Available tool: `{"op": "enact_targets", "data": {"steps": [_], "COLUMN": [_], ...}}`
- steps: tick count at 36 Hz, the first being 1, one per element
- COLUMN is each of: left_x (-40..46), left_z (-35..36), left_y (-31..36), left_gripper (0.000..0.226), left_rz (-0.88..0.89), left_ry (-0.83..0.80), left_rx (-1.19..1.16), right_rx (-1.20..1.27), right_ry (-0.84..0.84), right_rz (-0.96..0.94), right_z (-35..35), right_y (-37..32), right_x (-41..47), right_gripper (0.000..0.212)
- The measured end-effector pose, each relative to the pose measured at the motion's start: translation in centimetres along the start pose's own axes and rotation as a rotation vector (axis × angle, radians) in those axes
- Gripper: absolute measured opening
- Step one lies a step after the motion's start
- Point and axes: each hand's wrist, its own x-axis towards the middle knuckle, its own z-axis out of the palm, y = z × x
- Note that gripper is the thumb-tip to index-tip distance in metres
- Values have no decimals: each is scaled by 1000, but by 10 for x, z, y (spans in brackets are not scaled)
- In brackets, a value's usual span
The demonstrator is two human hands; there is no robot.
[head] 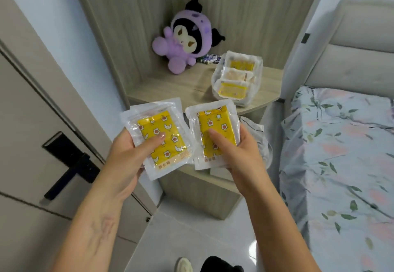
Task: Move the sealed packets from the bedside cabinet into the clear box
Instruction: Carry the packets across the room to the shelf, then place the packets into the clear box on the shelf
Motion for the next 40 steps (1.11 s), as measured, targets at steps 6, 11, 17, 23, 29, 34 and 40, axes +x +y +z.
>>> {"op": "enact_targets", "data": {"steps": [6,11,17,23,29,34,40], "left_x": [65,107,148,184,216,222,228], "left_z": [21,44,77,116,151,165,182], "left_y": [3,0,-3,-6,-10,-11,-11], "left_gripper": [33,30,29,29,56,28,27], "left_rz": [-55,-72,-95,-67,33,35,80], "left_ry": [-133,-193,-187,-139,-93,-99,-23], "left_rx": [6,-17,-48,-83,-133,-56,-17], "right_rx": [12,-3,-7,53,160,299,66], "right_ry": [117,195,214,143,-1,-210,-284], "right_rz": [4,5,12,-22,29,135,-40], "right_z": [-11,-26,-52,-83,-114,-124,-98], "right_y": [-7,-11,-24,-52,-73,-84,-66], "right_x": [45,82,133,188,230,253,260], "right_gripper": [19,27,28,27,65,42,25]}}
